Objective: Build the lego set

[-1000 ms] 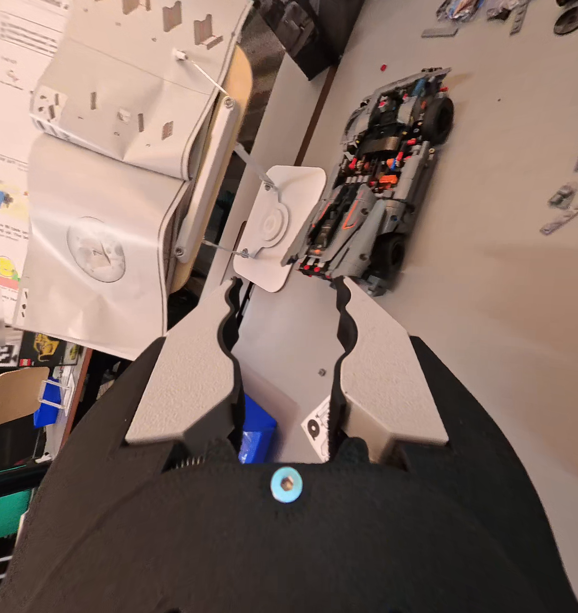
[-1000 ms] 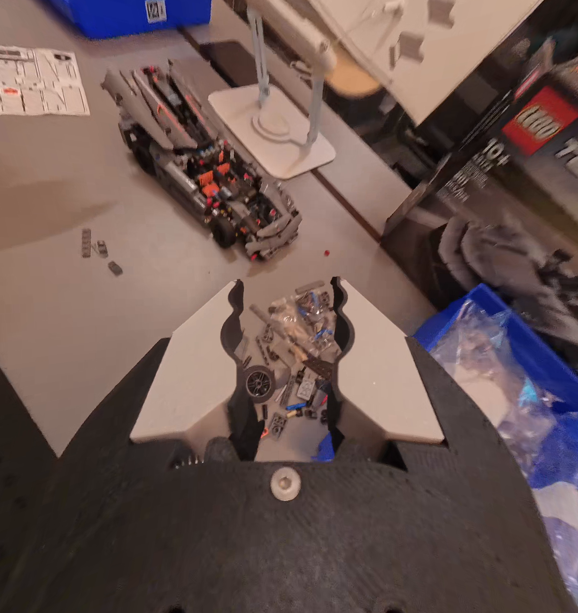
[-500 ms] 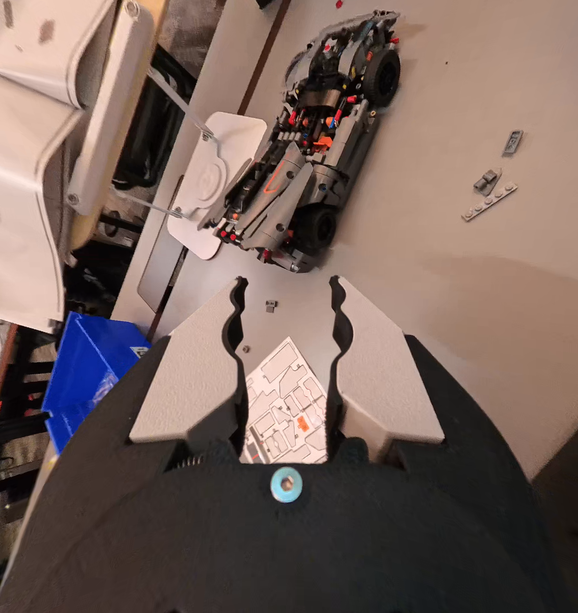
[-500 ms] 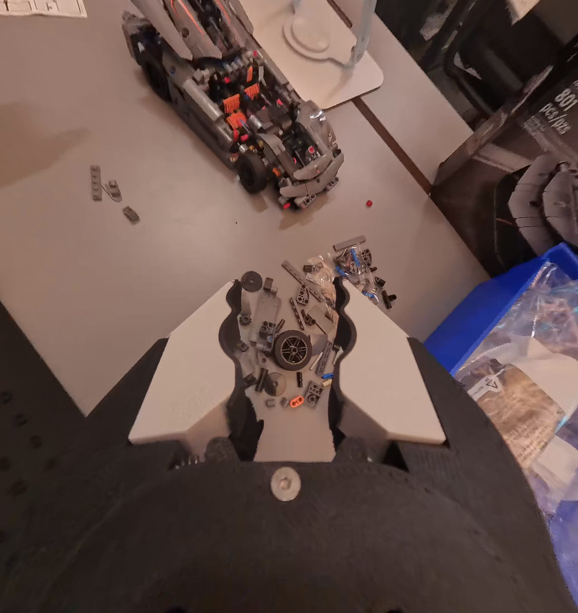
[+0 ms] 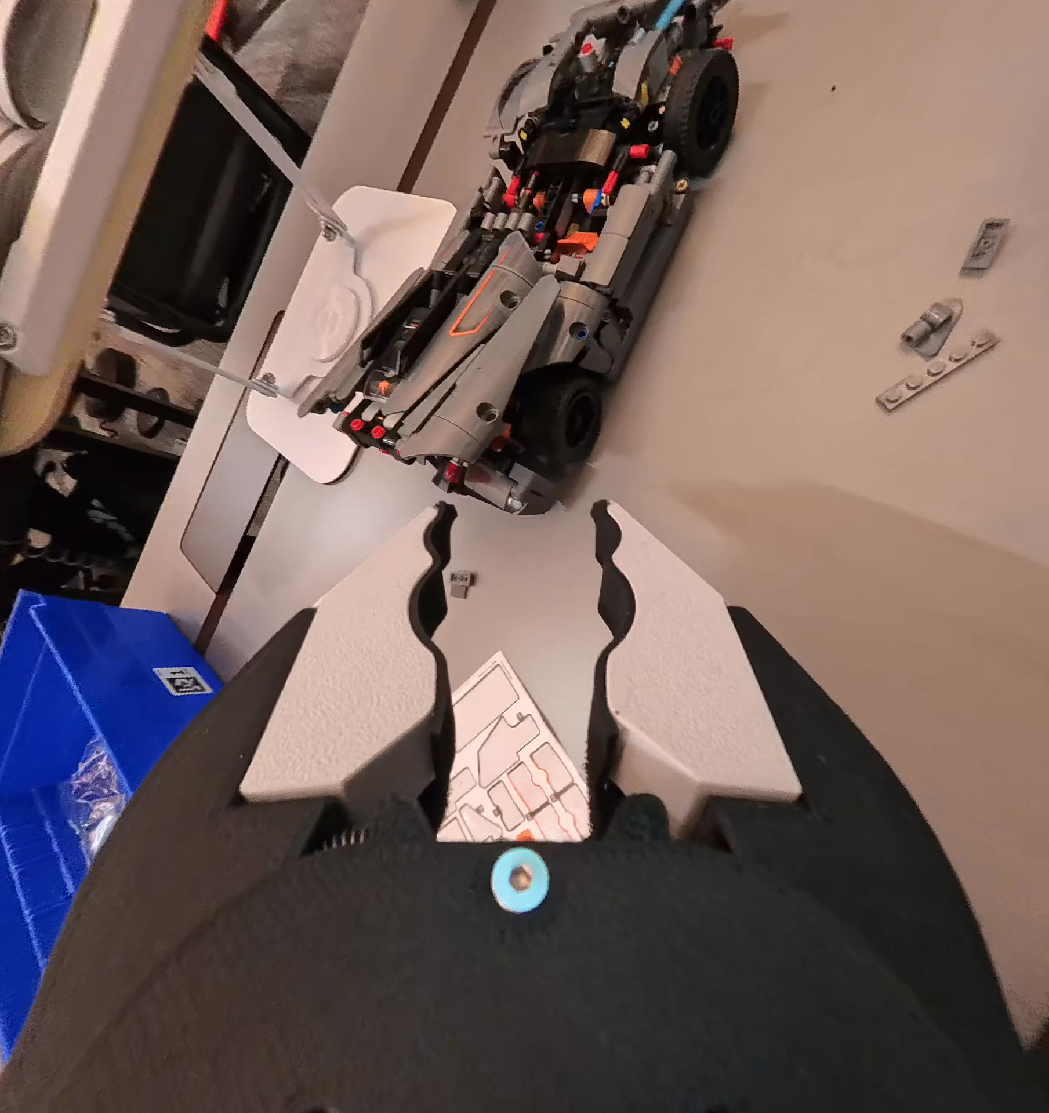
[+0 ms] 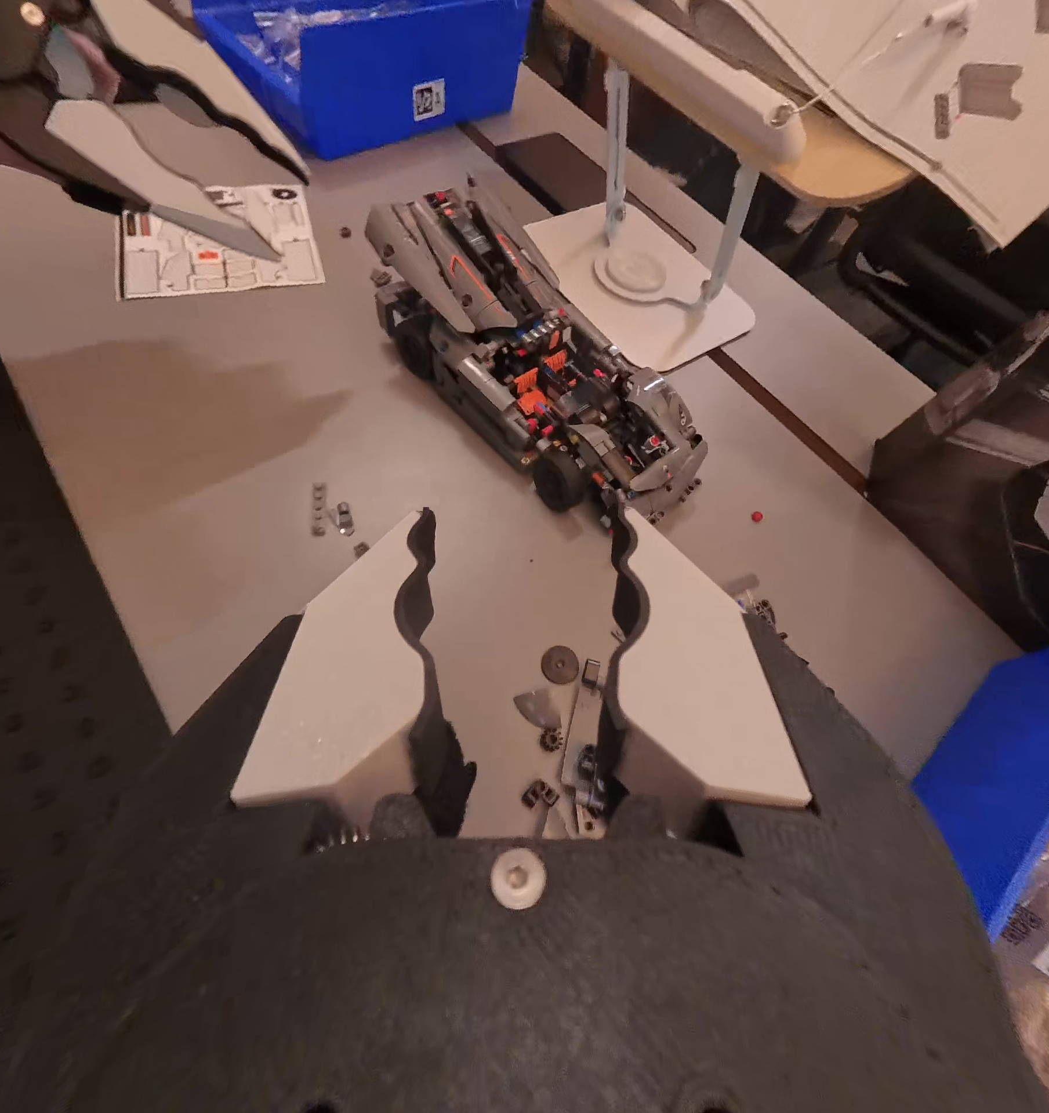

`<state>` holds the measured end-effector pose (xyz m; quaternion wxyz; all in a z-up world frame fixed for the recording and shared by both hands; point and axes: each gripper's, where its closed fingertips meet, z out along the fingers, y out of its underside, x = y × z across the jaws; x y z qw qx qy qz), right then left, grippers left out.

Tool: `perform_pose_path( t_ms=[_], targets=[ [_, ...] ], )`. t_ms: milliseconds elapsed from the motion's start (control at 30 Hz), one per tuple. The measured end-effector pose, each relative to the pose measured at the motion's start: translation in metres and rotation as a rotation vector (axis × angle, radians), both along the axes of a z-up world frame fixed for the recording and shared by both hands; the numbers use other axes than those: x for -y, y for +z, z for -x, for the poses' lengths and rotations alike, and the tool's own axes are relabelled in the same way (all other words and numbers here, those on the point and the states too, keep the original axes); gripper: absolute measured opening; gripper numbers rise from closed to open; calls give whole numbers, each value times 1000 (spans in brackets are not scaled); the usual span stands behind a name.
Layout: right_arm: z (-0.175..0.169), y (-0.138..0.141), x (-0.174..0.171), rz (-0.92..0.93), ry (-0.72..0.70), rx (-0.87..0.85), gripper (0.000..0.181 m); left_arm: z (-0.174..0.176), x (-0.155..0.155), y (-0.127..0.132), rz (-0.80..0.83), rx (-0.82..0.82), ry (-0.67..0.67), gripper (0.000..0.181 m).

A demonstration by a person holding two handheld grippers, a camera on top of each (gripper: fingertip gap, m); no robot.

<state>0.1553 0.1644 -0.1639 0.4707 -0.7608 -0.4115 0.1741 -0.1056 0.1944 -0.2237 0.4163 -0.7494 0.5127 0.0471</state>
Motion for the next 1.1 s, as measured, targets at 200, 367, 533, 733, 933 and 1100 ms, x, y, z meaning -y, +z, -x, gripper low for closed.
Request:
perform_pose_path(
  t_ms=[200, 367, 533, 733, 933, 1100],
  targets=[
    [-3, -20, -7, 15, -9, -45, 57, -1, 3, 8, 0, 15, -12, 46],
    [-22, -43, -13, 1, -27, 105, 60, 1, 12, 19, -23, 16, -21, 45],
    [-69, -53, -31, 2, -121, 168, 55, -9, 8, 12, 17, 62, -42, 44],
    [-115, -55, -44, 50, -184, 148, 39, -41, 2, 10, 12, 73, -124, 44],
    [-114, -85, -48, 156, -123, 279, 39, -82, -2, -8, 43, 47, -216, 43],
    [-87, -87, -77, 236, -47, 289, 40, -125, -5, -13, 37, 67, -294, 42]
  ],
)
